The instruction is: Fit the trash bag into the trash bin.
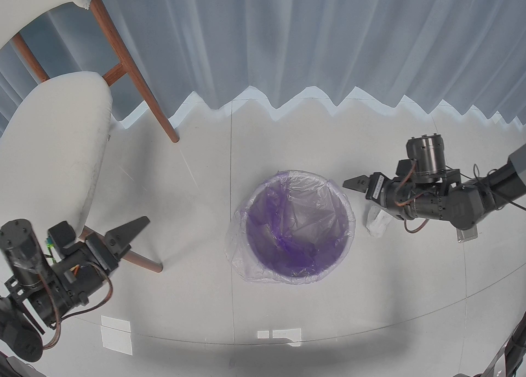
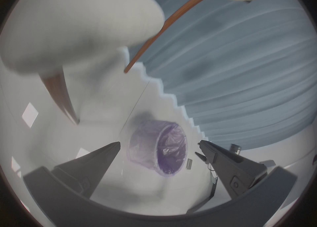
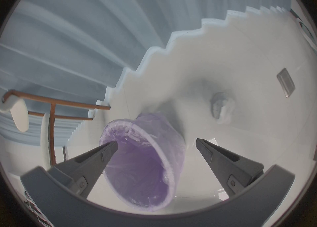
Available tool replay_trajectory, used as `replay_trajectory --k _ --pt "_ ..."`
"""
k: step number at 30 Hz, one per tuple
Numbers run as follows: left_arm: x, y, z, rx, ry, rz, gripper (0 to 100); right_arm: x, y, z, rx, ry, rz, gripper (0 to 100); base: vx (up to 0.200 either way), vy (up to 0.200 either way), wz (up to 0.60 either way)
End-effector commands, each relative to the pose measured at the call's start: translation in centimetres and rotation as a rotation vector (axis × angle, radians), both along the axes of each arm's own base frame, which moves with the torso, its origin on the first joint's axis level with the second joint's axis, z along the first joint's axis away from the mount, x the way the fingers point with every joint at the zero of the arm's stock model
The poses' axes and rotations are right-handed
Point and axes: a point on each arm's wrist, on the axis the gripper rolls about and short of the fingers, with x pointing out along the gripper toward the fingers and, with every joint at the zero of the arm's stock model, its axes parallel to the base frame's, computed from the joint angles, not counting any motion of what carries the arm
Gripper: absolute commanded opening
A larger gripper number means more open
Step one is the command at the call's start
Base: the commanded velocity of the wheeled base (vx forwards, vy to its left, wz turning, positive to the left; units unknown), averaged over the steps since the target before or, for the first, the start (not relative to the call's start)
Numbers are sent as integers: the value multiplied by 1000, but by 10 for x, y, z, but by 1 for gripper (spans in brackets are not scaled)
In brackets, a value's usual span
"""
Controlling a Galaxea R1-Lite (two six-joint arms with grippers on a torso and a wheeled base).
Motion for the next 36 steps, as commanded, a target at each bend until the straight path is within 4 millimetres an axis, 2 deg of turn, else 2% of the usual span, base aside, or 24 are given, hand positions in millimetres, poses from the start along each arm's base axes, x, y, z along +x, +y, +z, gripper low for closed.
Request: replay_trajectory --k 1,2,3,4,9,10,12,14,15,18,22,31,36 --pt "55 -44 -69 -18 350 -69 100 -68 -54 29 89 -85 -157 100 0 0 0" --pt "56 -45 -71 -18 354 -71 100 -70 -55 29 91 -87 -157 100 0 0 0" --pt "71 -56 -88 -30 396 -73 100 -85 -60 30 127 -111 -176 100 0 0 0" --pt "79 -60 -97 -50 413 -66 100 -94 -62 31 146 -131 -180 100 0 0 0" --pt "109 -76 -117 -167 353 -60 100 -121 -69 35 176 -197 -181 100 0 0 0" --pt "119 -79 -132 -167 337 -59 100 -129 -71 36 180 -206 -181 100 0 0 0" --pt "126 -84 -149 -151 329 -56 100 -137 -72 37 188 -211 -180 100 0 0 0" --pt "131 -86 -157 -114 319 -43 100 -145 -73 37 197 -214 -178 100 0 0 0" --pt "133 -87 -159 -102 309 -40 0 -147 -74 37 201 -215 -177 100 0 0 0" --pt "142 -90 -162 -99 288 -44 0 -156 -75 38 227 -218 -178 100 0 0 0" --pt "155 -98 -162 -100 276 -50 0 -158 -75 40 259 -214 -187 100 0 0 0" --pt "214 -124 -154 -87 307 -46 0 -155 -75 47 285 -233 -198 100 0 0 0" --pt "226 -133 -157 -75 334 -49 0 -154 -77 49 288 -239 -204 100 0 0 0"
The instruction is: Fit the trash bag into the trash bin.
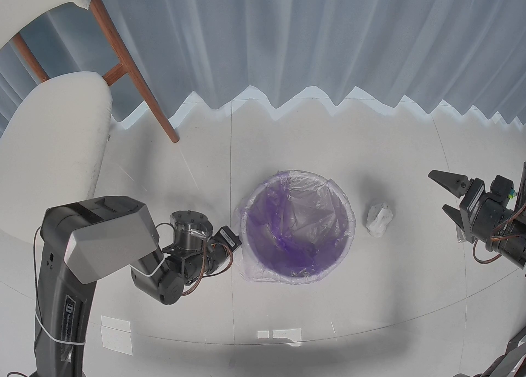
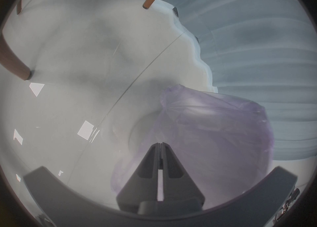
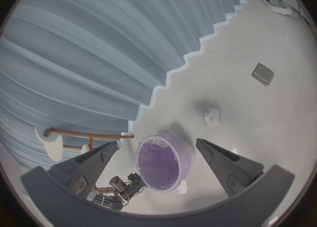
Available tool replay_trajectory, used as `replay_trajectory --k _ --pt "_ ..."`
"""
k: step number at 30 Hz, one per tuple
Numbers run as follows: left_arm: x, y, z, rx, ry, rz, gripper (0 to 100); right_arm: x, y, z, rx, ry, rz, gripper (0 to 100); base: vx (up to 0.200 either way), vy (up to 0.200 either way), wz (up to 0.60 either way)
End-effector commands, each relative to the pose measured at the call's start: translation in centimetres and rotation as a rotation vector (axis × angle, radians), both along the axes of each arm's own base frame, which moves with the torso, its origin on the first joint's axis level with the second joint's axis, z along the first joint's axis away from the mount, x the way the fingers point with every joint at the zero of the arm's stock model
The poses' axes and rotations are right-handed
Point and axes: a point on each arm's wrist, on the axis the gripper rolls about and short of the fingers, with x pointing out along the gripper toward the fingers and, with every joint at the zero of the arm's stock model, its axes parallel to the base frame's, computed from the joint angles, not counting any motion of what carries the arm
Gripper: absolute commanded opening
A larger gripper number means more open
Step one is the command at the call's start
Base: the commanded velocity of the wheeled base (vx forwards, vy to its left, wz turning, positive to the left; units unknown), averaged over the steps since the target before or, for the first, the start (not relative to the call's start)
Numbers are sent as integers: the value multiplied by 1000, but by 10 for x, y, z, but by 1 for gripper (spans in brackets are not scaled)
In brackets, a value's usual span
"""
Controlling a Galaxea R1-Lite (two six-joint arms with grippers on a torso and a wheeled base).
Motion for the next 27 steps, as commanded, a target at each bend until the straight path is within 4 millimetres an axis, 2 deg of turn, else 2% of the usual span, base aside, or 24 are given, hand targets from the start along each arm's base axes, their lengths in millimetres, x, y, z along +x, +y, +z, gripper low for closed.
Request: replay_trajectory --k 1,11,16,18,19,22,25,27 --pt "22 -13 -11 6 8 -2 0 1 -1 4 10 -14 -7 100 0 0 0" --pt "14 -16 -12 21 19 -4 0 -2 -2 1 8 -5 -8 100 0 0 0" --pt "16 -18 -23 82 -15 -19 0 -2 -2 -1 2 10 -10 100 0 0 0" --pt "11 -16 -17 74 -28 4 0 -2 -3 -3 1 17 -15 100 0 0 0" --pt "9 -15 -14 69 -34 5 0 -3 -3 -3 0 20 -17 100 0 0 0" --pt "-10 -3 20 40 -95 10 0 -3 -4 -10 -7 49 -18 100 0 0 0" --pt "-39 12 45 36 -138 18 0 -4 -4 -16 -13 72 -15 100 0 0 0" --pt "-63 27 71 14 -205 39 0 -5 -4 -22 -21 96 -13 100 0 0 0"
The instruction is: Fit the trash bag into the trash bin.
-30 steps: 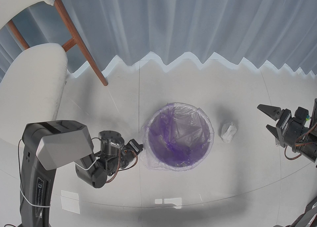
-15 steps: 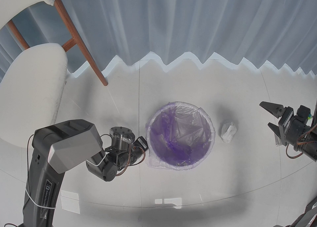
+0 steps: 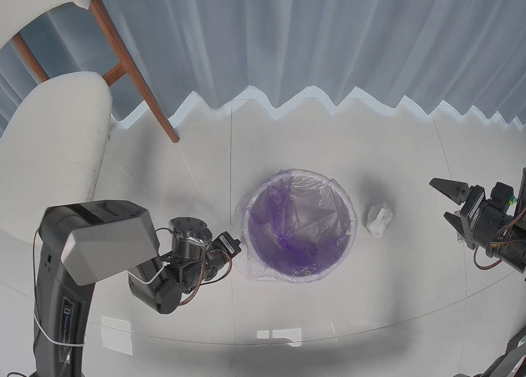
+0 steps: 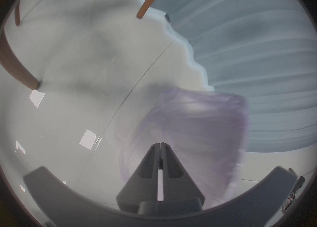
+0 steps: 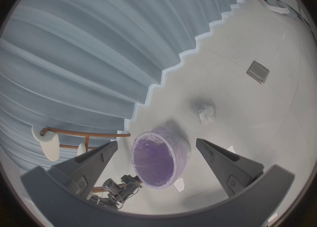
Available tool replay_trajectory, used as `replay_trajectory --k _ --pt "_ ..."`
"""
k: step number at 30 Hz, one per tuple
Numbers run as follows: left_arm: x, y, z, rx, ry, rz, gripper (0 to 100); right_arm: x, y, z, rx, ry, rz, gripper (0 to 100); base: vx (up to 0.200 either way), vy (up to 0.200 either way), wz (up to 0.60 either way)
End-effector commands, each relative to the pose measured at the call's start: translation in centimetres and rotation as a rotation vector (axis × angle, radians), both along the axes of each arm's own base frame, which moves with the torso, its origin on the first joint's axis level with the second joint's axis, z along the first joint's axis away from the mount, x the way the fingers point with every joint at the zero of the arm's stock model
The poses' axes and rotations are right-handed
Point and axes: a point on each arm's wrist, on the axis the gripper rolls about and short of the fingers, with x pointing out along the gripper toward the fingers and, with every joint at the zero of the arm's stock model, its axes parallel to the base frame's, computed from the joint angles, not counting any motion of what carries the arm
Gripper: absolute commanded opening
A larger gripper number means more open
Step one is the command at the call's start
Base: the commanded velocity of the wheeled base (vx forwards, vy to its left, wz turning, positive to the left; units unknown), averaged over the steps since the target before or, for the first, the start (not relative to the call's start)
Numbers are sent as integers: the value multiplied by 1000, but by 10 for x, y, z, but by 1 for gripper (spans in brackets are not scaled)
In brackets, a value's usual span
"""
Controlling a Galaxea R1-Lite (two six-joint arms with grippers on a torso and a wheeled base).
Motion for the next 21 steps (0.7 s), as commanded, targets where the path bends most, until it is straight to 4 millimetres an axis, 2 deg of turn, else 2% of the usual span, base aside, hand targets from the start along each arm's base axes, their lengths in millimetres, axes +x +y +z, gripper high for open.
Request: replay_trajectory --k 1,2,4,7,8,9,10,13,14,17,18,19,21 --pt "-50 30 72 -54 -154 26 0 -2 -1 -16 -17 63 2 100 0 0 0" --pt "-72 47 94 -77 -218 53 0 -6 -2 -24 -33 94 0 100 0 0 0" --pt "-94 71 117 -103 -285 95 0 -12 -3 -34 -47 124 4 100 0 0 0" --pt "-128 97 133 -107 -321 127 0 -16 -4 -42 -64 157 11 100 0 0 0" --pt "-141 107 138 -107 -330 132 100 -17 -5 -45 -69 168 10 100 0 0 0" --pt "-142 108 139 -108 -331 132 100 -17 -4 -45 -69 168 12 100 0 0 0" --pt "-157 116 146 -118 -351 113 100 -15 -4 -48 -82 180 14 100 0 0 0" --pt "-157 116 146 -118 -351 113 100 -15 -4 -48 -82 180 14 100 0 0 0" --pt "-187 122 167 -159 -442 72 100 0 -3 -64 -156 240 24 100 0 0 0" --pt "-203 123 176 -180 -491 50 100 20 -13 -80 -243 248 8 100 0 0 0" --pt "-203 123 176 -180 -491 50 100 20 -13 -80 -243 248 8 100 0 0 0" --pt "-212 125 180 -188 -525 46 100 41 -16 -92 -281 239 7 100 0 0 0" --pt "-222 128 183 -167 -561 43 100 64 -15 -107 -285 212 -1 100 0 0 0"
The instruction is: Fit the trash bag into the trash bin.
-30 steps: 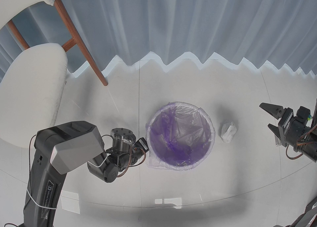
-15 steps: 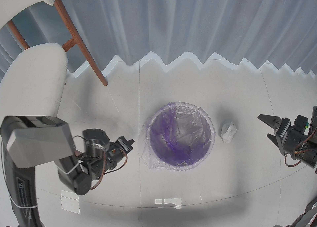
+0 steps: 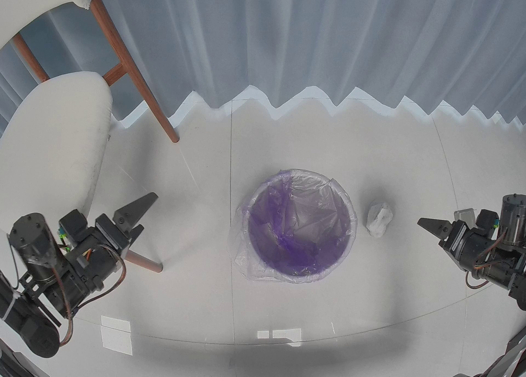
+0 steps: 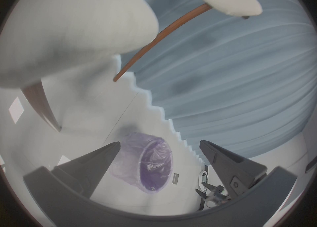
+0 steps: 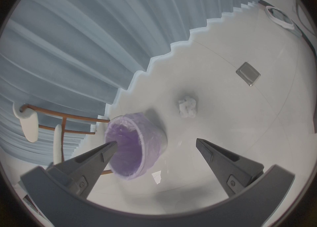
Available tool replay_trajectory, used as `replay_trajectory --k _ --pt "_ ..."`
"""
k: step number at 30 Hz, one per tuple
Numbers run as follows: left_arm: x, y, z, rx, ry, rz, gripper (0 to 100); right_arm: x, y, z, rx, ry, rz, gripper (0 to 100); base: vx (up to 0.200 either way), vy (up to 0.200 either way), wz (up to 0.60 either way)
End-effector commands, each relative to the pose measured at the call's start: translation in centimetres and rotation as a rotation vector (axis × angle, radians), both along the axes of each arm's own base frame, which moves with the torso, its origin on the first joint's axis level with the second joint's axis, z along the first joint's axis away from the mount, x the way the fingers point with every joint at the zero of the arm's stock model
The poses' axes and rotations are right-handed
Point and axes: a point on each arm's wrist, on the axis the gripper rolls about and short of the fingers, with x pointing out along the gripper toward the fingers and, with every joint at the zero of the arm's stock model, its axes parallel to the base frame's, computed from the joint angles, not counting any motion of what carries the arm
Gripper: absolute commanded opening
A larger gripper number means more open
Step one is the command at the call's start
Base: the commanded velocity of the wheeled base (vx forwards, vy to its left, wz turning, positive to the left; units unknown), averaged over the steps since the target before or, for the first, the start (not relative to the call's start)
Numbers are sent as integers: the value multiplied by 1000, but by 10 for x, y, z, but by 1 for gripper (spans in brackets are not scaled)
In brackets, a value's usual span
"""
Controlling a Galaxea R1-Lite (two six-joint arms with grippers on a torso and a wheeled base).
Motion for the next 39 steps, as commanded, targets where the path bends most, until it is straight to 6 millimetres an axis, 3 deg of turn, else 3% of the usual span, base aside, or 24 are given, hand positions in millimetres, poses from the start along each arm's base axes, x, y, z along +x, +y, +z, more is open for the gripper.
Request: replay_trajectory --k 1,3,8,11,19,22,27,32,36,39 --pt "-59 19 35 -28 -223 -19 100 62 -8 -59 -122 81 -18 100 0 0 0" --pt "-69 23 36 54 -279 0 100 86 -6 -80 -126 43 -22 100 0 0 0" --pt "-86 30 46 132 -382 22 100 108 -7 -109 -175 47 -40 100 0 0 0" --pt "-94 33 48 197 -423 40 100 119 -10 -113 -186 37 -47 100 0 0 0" --pt "-129 50 47 386 -488 148 100 177 -15 -122 -273 45 -125 100 0 0 0" --pt "-152 56 32 582 -434 183 100 208 -22 -125 -277 66 -144 100 0 0 0" --pt "-188 68 18 658 -297 352 100 247 -24 -125 -286 92 -148 100 0 0 0" --pt "-221 77 -8 725 -190 447 100 270 -23 -134 -290 103 -150 100 0 0 0" --pt "-223 78 -15 779 -170 483 100 277 -18 -141 -292 105 -140 100 0 0 0" --pt "-218 78 -36 873 -113 476 100 286 -13 -149 -295 98 -137 100 0 0 0"
